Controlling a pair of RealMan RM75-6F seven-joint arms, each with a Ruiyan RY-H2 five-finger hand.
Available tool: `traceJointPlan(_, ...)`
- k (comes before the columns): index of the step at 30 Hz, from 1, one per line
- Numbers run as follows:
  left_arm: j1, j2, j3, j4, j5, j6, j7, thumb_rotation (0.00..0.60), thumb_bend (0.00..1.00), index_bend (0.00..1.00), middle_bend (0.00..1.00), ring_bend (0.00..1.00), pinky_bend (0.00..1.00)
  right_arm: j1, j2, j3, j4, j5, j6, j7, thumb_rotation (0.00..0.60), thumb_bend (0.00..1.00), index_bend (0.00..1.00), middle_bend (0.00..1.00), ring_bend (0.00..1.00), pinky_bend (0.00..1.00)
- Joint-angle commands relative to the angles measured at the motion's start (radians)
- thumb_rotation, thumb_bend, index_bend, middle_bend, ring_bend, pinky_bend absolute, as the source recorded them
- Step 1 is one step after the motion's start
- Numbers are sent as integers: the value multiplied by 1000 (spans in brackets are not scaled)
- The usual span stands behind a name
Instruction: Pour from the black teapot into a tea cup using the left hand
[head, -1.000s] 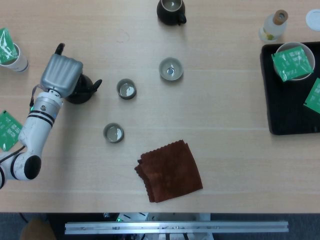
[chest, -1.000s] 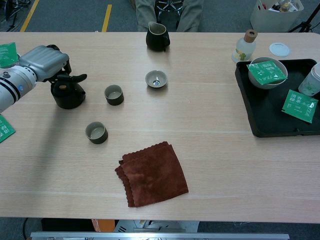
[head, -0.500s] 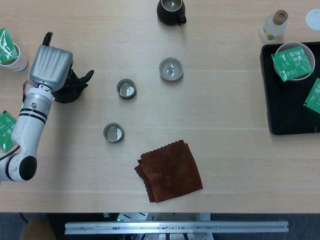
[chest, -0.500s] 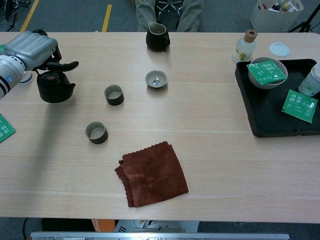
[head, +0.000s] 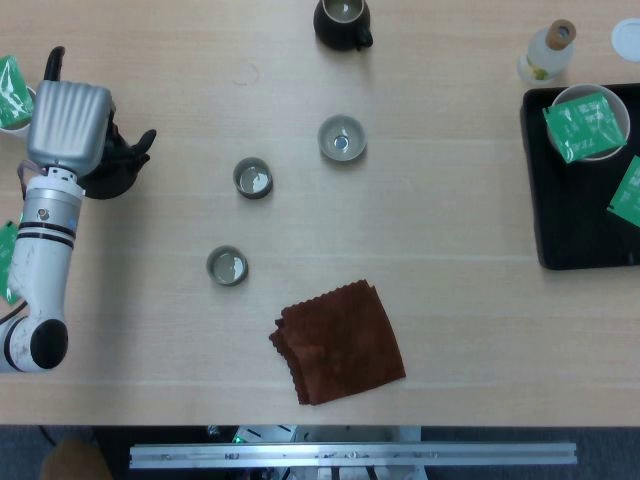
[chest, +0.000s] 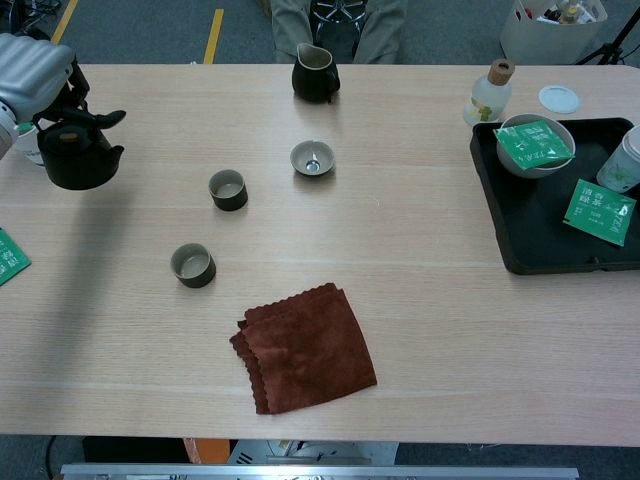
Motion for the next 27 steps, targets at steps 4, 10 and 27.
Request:
traceJointPlan(4, 18, 2, -10, -5, 18, 31, -14, 203, 278, 919, 1000, 892, 102, -1, 2, -1, -6, -5, 5, -4, 600, 74, 320, 379, 210, 235)
traceJointPlan(10, 30, 22, -9, -35, 41, 47, -14, 247, 406, 912, 1000, 892, 102, -3, 3, -4, -11, -8, 8, -8, 600, 74, 320, 380, 210, 234)
traceJointPlan(27, 87, 116, 25, -215, 126, 132, 42, 391, 467, 884, 1000, 885, 102, 3, -6, -9, -7, -24, 2, -2, 600, 74, 320, 379, 210, 235)
